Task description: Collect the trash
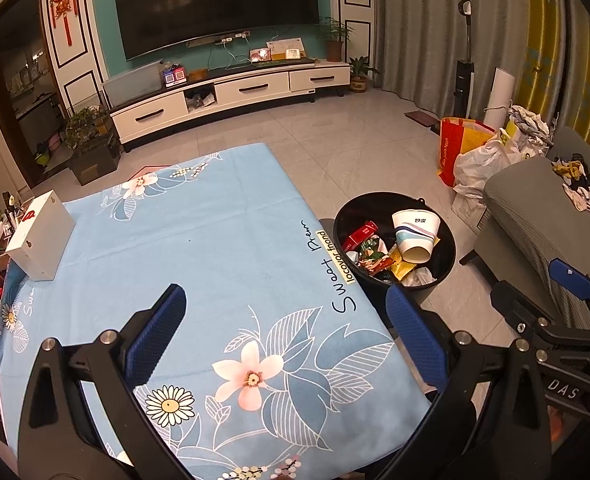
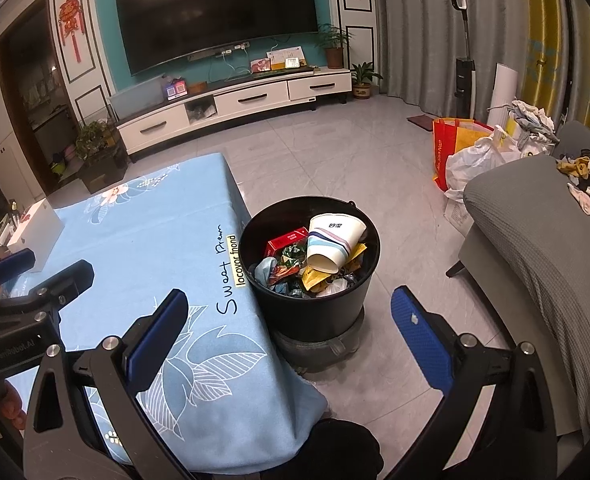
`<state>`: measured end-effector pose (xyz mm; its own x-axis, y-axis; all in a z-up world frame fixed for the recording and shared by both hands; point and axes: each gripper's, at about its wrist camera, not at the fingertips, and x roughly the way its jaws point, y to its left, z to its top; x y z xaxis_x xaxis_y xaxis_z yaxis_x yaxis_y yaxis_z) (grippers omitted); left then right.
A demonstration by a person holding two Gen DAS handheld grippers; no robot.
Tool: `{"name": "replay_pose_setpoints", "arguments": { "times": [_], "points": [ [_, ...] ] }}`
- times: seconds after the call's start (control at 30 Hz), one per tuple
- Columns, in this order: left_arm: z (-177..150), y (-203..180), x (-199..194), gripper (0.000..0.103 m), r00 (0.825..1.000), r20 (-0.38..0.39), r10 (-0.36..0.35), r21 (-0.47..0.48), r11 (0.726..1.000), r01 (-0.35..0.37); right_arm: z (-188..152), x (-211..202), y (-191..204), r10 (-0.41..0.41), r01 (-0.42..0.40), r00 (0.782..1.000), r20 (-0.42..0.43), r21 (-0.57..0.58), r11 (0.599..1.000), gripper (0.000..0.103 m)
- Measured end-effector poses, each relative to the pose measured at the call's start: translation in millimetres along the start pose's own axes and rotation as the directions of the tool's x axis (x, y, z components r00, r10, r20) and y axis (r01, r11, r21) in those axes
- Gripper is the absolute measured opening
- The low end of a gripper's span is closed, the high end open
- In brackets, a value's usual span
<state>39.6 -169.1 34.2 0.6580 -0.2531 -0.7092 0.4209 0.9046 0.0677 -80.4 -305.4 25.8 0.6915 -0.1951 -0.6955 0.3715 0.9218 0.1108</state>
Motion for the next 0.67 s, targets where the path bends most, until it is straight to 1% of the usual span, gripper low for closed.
{"name": "replay_pose_setpoints", "arguments": {
  "times": [0.67],
  "points": [
    [0.3,1.7,-3.0,0.100,1.000,-0.002,0.010,-0.013,1.000,-0.010,-0.3,-0.5,0.5,0.001,-0.001,1.000,0.004,-0.002,1.000,0.099]
  ]
}}
